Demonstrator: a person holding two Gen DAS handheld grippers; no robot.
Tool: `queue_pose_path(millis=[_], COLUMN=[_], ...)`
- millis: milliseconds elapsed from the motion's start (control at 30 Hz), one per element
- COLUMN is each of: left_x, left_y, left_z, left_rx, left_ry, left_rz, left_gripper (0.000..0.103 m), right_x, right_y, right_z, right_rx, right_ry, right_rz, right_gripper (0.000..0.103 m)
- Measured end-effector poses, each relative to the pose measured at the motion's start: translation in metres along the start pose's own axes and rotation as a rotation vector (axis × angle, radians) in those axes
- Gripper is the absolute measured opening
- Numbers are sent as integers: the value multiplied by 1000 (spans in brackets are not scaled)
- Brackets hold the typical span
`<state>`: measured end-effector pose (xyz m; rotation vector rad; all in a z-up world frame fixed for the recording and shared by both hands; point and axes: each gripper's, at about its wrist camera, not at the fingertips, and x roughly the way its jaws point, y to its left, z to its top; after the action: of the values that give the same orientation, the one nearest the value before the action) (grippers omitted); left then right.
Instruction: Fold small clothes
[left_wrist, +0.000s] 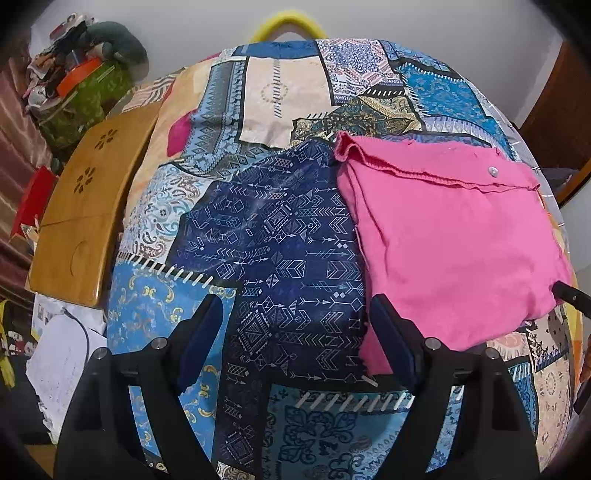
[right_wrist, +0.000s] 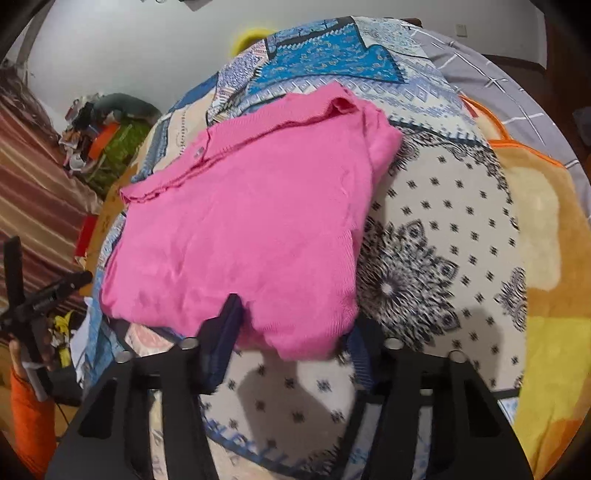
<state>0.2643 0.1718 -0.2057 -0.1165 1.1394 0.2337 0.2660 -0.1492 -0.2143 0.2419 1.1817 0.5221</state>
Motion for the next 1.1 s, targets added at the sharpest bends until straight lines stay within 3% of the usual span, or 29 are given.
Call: queue_pose_path(millis=[67,167,367,733,1100], left_x=[5,12,28,76,102], left_y=[1,-1,-15,-54,-71], left_z=[3,12,35,74,112], left_rx=[-9,-27,-3,81,10], left_ry=[13,21,19,75,49], left_rz=[-23,-47,-74,-130,-233], left_gripper=[81,81,81,81,83], right_x=[5,11,4,-1,6], right_y=[3,9,9,-31,-48], right_z=[1,-4,-1,23,62], right_rx=[-4,-55,-171,-154,-141], right_ry=[-7,-5,-12,-32,-76], right_rz=[-1,-17,-75,-158,-230], right_gripper=[20,13,10,10,10])
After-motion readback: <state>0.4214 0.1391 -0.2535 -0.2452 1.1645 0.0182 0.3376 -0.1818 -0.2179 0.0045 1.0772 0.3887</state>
